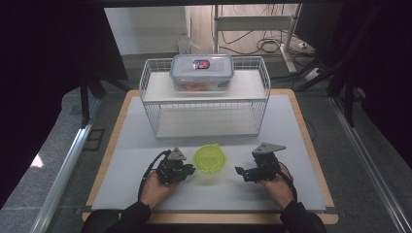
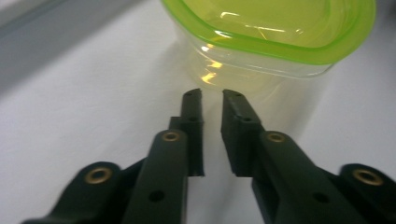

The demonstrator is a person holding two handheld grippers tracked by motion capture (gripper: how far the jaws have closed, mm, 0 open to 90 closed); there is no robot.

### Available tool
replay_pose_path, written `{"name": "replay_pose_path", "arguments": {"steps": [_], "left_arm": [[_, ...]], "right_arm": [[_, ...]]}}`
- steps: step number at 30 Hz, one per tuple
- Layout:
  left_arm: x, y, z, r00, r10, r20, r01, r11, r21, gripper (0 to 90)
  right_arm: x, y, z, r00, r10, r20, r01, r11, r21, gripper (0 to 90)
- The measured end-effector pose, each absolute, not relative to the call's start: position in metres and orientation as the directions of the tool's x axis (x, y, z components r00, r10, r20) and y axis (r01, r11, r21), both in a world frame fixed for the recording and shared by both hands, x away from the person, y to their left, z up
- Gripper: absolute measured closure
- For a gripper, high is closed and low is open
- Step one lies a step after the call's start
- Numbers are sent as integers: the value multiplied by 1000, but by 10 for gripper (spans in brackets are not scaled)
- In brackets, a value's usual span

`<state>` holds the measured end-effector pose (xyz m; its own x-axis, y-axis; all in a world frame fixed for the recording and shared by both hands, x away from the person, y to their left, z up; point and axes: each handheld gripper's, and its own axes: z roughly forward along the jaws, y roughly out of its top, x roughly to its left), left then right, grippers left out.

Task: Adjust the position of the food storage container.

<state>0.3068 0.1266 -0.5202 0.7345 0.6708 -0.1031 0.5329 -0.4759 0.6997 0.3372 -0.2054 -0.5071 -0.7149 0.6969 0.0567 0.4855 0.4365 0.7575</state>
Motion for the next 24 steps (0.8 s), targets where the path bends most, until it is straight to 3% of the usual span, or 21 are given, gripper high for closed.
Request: {"name": "replay_pose_path", "arguments": {"steps": [6,10,18,24], "left_arm": [[296,143,-512,727,686,-30,481,-477,736,495],[291,155,-511,718,695,-31,472,-454,756,317],[282,179,-513,692,717,-81,491,-387,781,145],[277,186,-516,685,727,-57,491,-403,772,53]], "right_arm": [[337,-205,-507,-717,695,57,485,438,757,81],[337,-205,-507,-717,694,58,485,438,757,81],[337,-206,-507,-719,693,61,486,437,757,81],[337,-205,-507,-719,692,64,487,437,756,80]]}}
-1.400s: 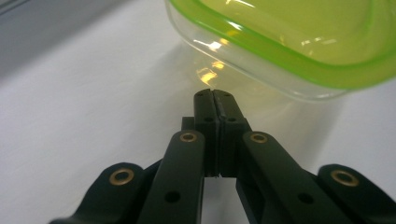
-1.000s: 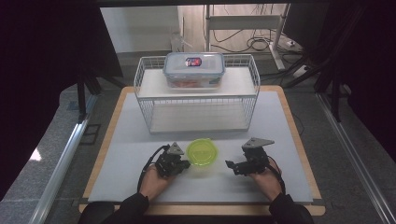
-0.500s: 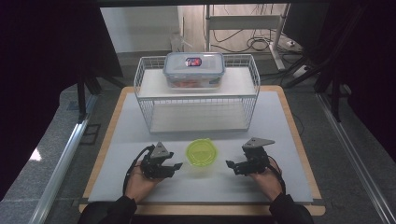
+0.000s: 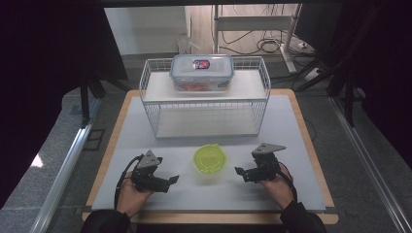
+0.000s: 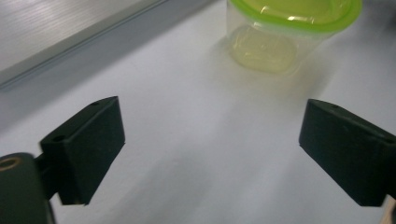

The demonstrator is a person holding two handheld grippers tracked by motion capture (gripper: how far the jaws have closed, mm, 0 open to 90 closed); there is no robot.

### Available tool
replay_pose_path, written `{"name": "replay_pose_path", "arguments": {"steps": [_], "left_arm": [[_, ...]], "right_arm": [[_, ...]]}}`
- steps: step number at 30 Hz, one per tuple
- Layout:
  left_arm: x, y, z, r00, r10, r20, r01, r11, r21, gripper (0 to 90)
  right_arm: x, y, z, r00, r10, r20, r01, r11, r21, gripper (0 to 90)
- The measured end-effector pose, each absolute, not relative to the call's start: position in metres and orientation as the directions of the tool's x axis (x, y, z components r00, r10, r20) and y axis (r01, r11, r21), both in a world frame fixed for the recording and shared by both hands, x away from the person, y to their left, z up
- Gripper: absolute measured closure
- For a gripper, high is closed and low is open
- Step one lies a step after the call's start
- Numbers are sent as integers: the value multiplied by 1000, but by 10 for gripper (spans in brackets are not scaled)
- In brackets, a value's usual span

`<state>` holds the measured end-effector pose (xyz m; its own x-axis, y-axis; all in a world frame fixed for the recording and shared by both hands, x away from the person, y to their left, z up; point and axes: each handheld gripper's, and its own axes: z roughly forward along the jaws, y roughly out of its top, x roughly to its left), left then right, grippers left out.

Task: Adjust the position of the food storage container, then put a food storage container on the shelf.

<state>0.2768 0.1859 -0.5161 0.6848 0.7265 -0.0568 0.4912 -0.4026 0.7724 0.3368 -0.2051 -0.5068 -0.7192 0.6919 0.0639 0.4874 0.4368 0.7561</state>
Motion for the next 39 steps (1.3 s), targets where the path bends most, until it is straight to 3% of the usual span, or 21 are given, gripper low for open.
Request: {"name": "replay_pose_path", "arguments": {"steps": [7,19,32,39], "left_arm": [[279,187,-522,692,720,-48,485,-415,770,3],[279,203,-522,652,753,-87,518,-358,777,0],[276,207,-520,646,758,-96,514,-338,788,6],[276,205,-521,654,752,-90,516,-355,780,11]], "right_arm": [[338,-206,-507,-716,693,91,507,426,749,74],[339,-201,-501,-738,666,111,485,409,773,45],[358,-180,-484,-759,593,271,557,374,742,59],[374,-166,-486,-747,569,343,611,388,690,296]]}}
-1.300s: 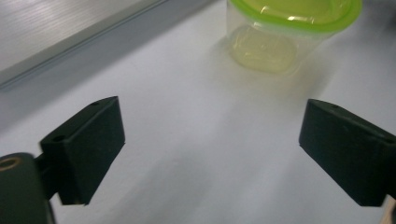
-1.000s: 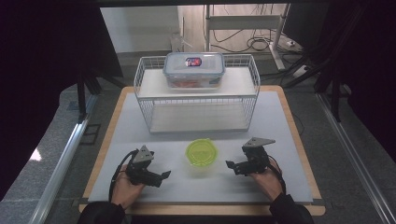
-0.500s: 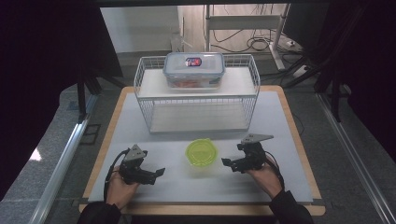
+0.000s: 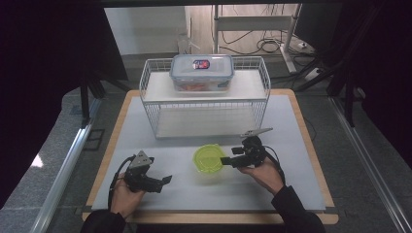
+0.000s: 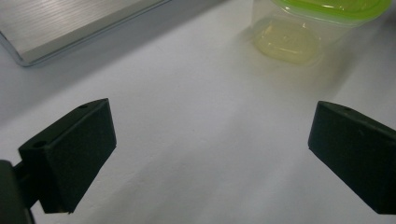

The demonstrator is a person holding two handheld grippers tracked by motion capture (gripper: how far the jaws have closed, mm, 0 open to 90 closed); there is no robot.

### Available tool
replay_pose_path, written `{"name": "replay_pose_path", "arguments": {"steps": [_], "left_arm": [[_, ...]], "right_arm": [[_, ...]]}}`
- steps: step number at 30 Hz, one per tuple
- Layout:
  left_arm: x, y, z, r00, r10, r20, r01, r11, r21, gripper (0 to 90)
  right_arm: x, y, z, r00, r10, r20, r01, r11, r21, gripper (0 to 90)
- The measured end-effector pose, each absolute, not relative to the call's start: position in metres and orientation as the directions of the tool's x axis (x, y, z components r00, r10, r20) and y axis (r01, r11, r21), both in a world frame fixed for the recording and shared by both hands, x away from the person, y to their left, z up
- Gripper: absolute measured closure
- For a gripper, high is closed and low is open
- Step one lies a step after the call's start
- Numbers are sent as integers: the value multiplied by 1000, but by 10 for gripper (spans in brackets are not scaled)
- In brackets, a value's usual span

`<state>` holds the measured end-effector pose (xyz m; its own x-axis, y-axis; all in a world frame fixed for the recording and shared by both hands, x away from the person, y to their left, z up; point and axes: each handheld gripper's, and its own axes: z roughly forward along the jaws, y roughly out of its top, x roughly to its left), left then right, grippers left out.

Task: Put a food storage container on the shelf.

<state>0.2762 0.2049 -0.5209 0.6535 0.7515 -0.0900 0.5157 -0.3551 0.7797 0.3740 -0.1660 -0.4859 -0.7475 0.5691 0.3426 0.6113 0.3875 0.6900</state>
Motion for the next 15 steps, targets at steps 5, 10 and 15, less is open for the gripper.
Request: {"name": "replay_pose_path", "arguments": {"steps": [5,10,15], "left_arm": [[276,204,-521,658,748,-83,512,-365,778,12],[275,203,-521,661,746,-80,510,-368,777,14],[275,203,-521,663,745,-78,509,-372,776,15]], "right_arm": [[387,-160,-489,-714,555,428,670,361,649,437],[397,-155,-494,-691,538,482,704,350,618,533],[403,-152,-496,-678,522,517,722,339,603,619]]}}
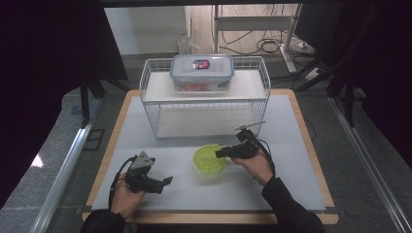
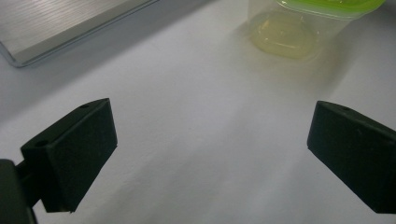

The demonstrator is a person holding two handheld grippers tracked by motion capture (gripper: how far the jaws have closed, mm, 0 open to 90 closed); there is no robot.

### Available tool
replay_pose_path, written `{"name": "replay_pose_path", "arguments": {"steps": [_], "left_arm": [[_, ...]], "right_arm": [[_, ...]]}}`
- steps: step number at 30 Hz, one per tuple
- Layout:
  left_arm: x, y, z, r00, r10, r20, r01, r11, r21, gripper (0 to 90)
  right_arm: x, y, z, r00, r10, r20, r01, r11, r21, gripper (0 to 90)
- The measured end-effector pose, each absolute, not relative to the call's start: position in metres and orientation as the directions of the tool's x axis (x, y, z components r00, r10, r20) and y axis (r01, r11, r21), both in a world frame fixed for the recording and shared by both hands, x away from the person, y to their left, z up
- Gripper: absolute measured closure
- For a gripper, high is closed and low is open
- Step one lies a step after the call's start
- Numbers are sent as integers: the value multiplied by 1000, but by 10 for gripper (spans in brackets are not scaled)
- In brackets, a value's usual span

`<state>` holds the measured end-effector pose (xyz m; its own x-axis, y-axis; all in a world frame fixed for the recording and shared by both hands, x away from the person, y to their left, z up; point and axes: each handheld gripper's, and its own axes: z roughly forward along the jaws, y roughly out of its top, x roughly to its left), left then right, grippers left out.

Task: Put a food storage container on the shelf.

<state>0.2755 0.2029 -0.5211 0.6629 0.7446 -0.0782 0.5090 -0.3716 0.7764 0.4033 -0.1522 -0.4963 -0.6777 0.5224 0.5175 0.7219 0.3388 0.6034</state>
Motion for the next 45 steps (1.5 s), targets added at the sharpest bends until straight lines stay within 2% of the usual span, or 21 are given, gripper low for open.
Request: {"name": "replay_pose_path", "arguments": {"steps": [5,7,8,10,25,45], "left_arm": [[275,203,-521,663,744,-76,507,-372,778,17],[275,203,-521,663,744,-76,507,-373,777,17],[275,203,-521,664,744,-76,507,-373,777,17],[275,202,-521,664,744,-74,507,-375,776,18],[275,201,-521,669,741,-65,505,-389,770,24],[275,202,-521,659,750,-59,508,-386,770,26]], "right_arm": [[409,-154,-497,-652,494,575,750,310,585,700],[410,-155,-497,-653,488,579,750,310,584,720],[410,-155,-497,-652,487,581,751,308,584,778],[409,-156,-496,-661,503,557,741,320,591,789],[409,-155,-497,-626,468,624,775,291,561,823],[401,-163,-471,-638,437,634,762,241,601,826]]}}
